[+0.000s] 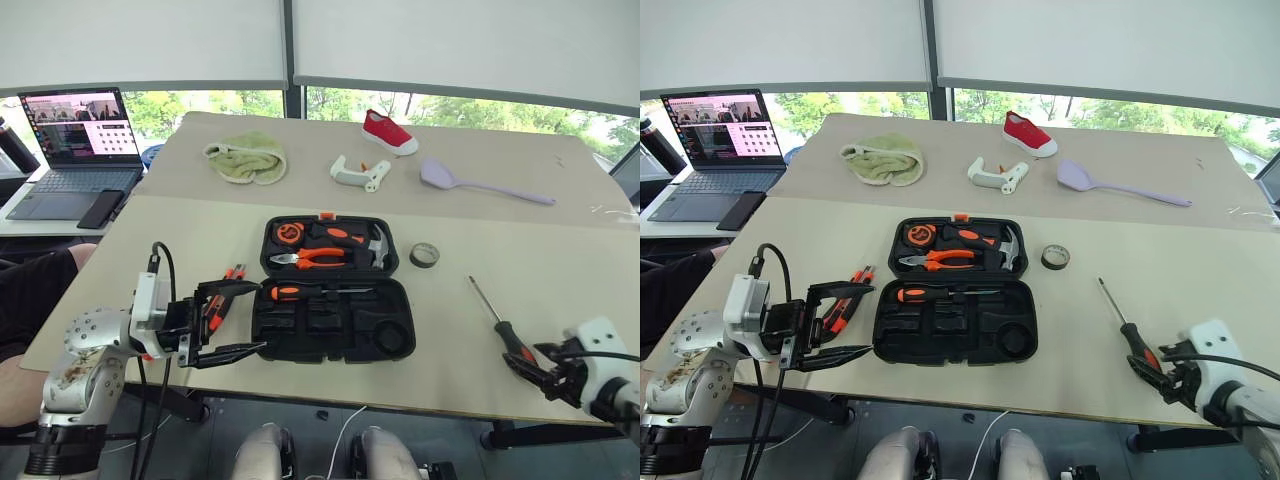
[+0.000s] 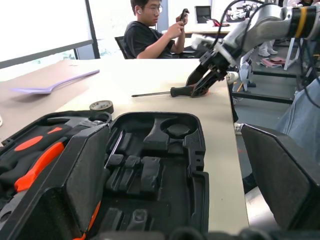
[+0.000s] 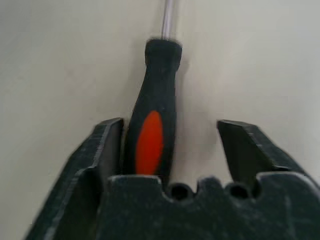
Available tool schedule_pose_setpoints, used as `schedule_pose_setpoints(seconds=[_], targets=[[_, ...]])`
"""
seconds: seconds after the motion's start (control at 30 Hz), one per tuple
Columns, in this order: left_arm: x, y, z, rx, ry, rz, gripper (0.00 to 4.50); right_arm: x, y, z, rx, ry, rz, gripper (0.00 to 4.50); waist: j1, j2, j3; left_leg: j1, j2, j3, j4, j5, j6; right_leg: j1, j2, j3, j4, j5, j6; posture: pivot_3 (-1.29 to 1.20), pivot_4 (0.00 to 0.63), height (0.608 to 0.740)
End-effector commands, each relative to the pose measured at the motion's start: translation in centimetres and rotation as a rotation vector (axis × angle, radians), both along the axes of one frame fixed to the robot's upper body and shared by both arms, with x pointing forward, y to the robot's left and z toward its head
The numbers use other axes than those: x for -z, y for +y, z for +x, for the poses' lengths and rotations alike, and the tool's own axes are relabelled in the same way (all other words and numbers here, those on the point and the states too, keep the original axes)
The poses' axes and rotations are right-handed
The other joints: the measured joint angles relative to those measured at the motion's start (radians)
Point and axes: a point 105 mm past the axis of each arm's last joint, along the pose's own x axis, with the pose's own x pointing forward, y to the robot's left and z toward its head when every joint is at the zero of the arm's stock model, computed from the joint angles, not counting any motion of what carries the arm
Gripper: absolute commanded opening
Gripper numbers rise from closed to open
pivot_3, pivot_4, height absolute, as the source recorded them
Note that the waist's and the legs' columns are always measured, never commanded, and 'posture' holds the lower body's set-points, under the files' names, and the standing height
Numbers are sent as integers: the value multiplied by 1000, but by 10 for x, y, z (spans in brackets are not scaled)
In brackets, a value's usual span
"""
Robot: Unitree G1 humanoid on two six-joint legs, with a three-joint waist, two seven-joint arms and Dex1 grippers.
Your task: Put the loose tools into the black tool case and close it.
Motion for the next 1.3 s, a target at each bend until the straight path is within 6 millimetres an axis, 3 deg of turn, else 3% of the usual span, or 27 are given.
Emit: schedule_pose_setpoints(seconds=[0.03,0.1,0.2,0.27,0.37,0.47,0.6,0.7,0.8,0.97,1.3], targets=[[-6,4,2,-15,-27,21,4500,-2,-5,2,14,21,-32,1790,0,0,0,0,0,0,0,0,0,0,0,0,0,0,0,0,150,736],[-6,4,2,-18,-23,24,4500,-4,-10,2,44,8,-51,1082,1,0,0,0,0,0,0,0,0,0,0,0,0,0,1,0,150,736],[-7,5,5,-45,-14,-3,4500,-20,-26,4,92,-85,-125,1023,2,0,0,0,0,0,0,-1,-1,0,0,0,-1,0,1,0,150,736],[-9,5,7,-69,-12,-22,4500,-37,-29,8,24,-174,-241,1023,8,1,0,0,-1,0,0,-2,-3,0,-1,0,-1,0,2,0,150,736],[-5,10,5,-85,23,-8,4500,-77,22,25,-326,-421,-218,1023,2,1,1,-1,-3,1,0,-3,-4,-1,-1,0,0,-3,8,0,150,736],[1,18,4,-123,31,9,4500,-93,76,26,-682,-474,-121,1023,-20,1,1,1,-3,-2,0,-3,-4,-1,4,5,0,-2,10,0,150,736],[7,29,5,-181,42,19,4500,-88,113,34,-921,-390,-126,1023,-20,-1,3,2,0,-5,0,1,-1,-1,7,5,0,-3,6,0,150,736],[20,43,1,-274,65,34,4500,-81,170,62,-1118,-280,-189,1023,-24,0,4,2,-1,-5,0,0,-1,-3,5,4,0,1,-2,0,150,736],[21,44,-2,-312,65,35,4500,-78,204,80,-1156,-202,-257,1023,-35,0,6,-1,0,-6,0,1,-2,-6,4,4,0,3,-5,0,150,736],[19,39,-4,-334,49,41,4500,-70,230,81,-1211,-101,-322,1023,-1,0,6,-3,-1,-9,-1,2,-7,-9,-1,0,-1,1,-7,0,150,736],[34,52,-10,-356,74,58,4500,-63,224,90,-1185,-27,-396,1023,-15,0,6,-6,-6,-9,0,2,-7,-7,-6,-5,0,2,-3,0,150,736]])
